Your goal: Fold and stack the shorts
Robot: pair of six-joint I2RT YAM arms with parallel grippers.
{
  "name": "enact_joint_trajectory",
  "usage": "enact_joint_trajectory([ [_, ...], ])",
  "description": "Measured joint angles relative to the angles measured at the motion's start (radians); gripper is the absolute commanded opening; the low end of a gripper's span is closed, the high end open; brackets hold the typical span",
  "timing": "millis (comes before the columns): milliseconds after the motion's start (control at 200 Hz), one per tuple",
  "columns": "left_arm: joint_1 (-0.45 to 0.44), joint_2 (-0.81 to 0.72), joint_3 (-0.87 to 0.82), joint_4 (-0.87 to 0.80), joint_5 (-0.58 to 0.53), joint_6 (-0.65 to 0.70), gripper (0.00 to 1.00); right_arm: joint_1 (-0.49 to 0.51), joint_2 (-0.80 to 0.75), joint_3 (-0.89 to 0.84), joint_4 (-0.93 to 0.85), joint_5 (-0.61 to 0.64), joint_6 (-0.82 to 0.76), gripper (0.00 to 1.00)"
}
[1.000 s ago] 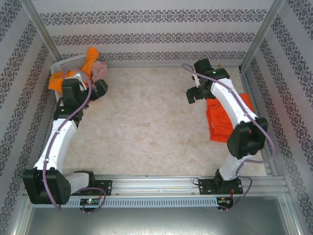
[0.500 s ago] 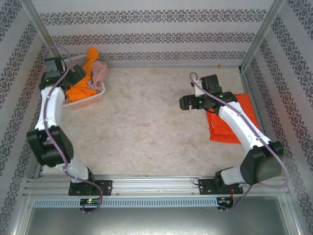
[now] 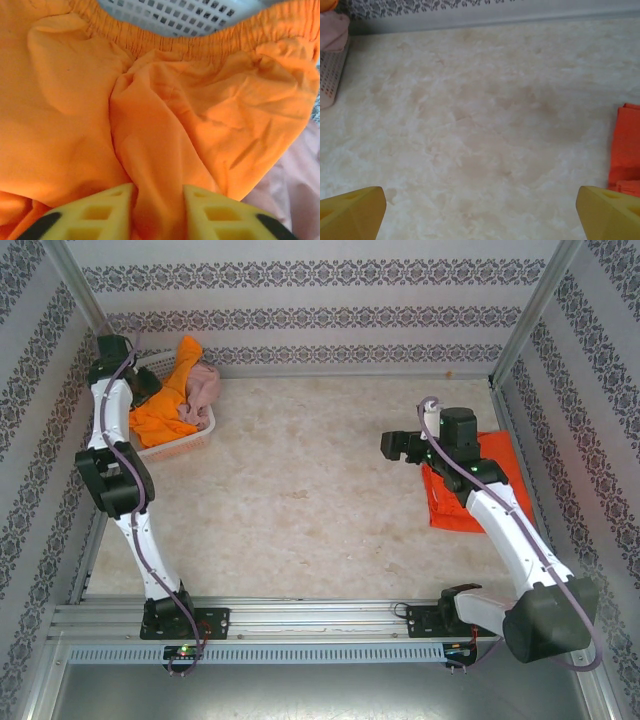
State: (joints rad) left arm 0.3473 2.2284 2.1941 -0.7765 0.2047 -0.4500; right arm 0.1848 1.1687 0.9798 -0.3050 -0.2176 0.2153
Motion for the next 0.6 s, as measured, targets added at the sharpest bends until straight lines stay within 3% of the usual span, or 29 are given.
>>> enact_joint_trajectory([
  [85, 0.0, 0.0, 0.003, -0.023, 0.006, -0.005, 0.0, 0.0, -0.001, -0.006, 0.011, -0.006, 0.007, 0.97],
  [335, 0.0, -0.012, 0.065, -0.045, 0.01, -0.002, 0.0, 0.0, -0.001, -0.011, 0.012, -0.013, 0.025, 0.98],
  [599, 0.0, -0.06, 0.375, -0.061, -0.009, -0.01, 0.0, -0.019, 0.001, -0.014, 0.033, -0.015, 0.055, 0.98],
])
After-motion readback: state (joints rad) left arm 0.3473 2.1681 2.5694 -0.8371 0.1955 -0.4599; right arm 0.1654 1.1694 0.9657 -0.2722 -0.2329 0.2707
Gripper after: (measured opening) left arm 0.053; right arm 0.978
